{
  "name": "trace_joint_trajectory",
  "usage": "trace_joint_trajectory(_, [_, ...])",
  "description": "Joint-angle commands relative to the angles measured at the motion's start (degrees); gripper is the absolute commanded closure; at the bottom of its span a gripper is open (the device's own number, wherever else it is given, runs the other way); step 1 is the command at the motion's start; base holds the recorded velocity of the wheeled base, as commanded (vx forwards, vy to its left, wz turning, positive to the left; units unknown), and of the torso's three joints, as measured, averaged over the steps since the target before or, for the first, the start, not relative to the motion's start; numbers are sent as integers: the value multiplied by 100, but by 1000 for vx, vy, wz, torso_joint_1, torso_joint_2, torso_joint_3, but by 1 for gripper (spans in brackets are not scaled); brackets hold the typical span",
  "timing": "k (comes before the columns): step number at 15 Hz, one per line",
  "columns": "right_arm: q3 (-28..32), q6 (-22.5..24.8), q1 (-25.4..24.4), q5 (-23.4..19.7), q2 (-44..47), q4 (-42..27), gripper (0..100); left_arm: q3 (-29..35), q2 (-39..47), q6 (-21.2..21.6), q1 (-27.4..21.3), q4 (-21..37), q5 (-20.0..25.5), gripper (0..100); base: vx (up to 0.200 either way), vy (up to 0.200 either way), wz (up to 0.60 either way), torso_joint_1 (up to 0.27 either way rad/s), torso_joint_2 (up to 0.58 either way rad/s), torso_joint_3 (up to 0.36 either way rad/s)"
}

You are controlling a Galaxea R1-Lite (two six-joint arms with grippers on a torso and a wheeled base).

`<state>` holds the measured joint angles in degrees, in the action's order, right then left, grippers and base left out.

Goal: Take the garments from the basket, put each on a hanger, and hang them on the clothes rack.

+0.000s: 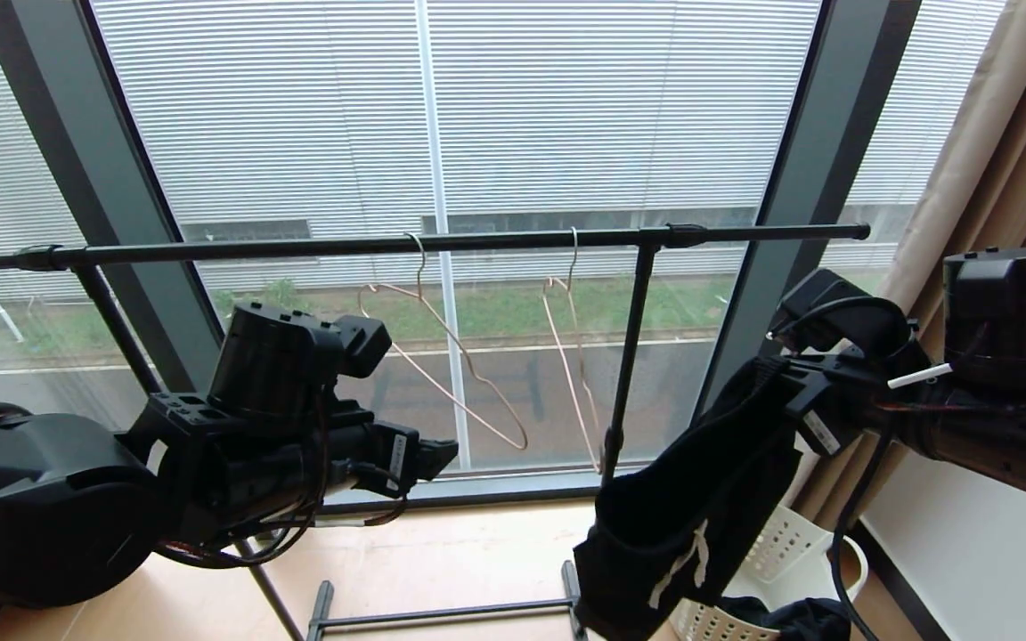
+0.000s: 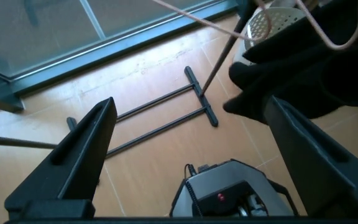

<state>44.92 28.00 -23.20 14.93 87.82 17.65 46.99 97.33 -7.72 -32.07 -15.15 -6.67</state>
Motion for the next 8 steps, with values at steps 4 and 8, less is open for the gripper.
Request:
trace_joint_trajectory(4, [34, 4, 0, 10, 209, 168, 100, 1435, 1359, -828, -106, 4, -669, 0, 0, 0, 0, 0, 0, 0])
trace_joint_trajectory(8, [157, 4, 0, 10, 332, 168, 100, 2138, 1930, -1083, -36, 30, -924, 0, 0, 0, 0, 0, 0, 0])
